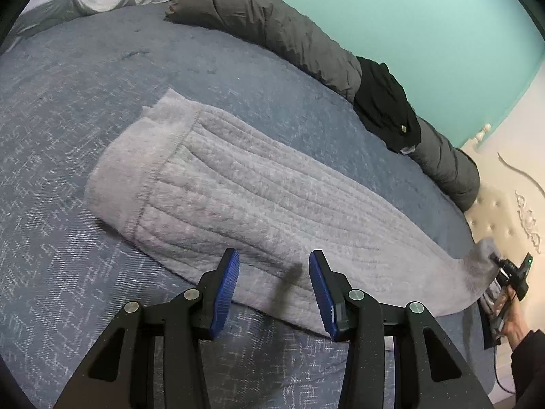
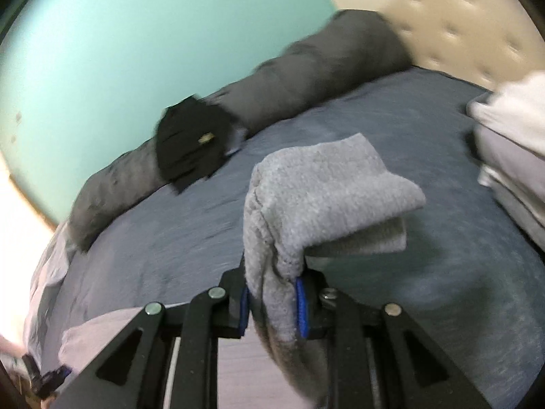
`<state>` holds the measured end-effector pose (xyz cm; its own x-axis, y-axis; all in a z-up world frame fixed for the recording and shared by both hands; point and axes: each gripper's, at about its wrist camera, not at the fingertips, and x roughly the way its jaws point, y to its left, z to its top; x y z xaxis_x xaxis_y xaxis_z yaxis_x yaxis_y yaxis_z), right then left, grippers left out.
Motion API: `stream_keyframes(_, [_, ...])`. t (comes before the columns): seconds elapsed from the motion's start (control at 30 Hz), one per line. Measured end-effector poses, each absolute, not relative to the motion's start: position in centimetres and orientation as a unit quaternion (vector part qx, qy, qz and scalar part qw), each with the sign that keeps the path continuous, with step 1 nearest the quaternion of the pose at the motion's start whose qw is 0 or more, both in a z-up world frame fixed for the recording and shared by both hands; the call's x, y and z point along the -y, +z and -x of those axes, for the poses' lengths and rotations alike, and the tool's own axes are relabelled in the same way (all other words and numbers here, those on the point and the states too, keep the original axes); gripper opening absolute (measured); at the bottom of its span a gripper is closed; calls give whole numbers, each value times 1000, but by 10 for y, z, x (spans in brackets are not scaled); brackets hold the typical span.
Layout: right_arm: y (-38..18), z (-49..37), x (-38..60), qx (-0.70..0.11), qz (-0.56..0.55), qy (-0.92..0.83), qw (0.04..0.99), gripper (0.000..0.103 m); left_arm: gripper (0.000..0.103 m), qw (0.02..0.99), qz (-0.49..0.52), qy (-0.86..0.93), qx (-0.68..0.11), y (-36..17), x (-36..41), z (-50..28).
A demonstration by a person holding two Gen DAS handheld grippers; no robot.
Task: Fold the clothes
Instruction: 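Grasp the sweatshirt end with the right tool and lift it, then fold the held end over the strip with the right tool and release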
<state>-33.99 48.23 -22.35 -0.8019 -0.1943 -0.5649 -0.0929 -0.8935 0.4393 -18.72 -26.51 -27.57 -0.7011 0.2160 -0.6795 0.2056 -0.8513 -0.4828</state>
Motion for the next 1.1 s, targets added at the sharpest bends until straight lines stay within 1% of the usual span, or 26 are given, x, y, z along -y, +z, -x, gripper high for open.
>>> stream_keyframes(0.3, [-191, 361, -329, 205, -331, -911, 136, 20, 47, 1, 384, 874, 297, -278, 288, 171])
stream_keyframes(0.47, [-184, 371, -241, 169, -348, -904, 185, 20, 47, -2, 388, 872, 299, -280, 299, 162])
stream_keyframes(0.87, [-204, 370, -33, 58, -386, -874, 289, 20, 48, -6, 378, 868, 323, -278, 319, 152])
stream_keyframes(0.97, [-216, 371, 6, 28, -399, -866, 300, 20, 49, -8, 375, 868, 326, -277, 323, 150])
stream_keyframes(1.1, [-225, 364, 48, 8, -401, -861, 314, 20, 49, -7, 375, 867, 328, -277, 325, 150])
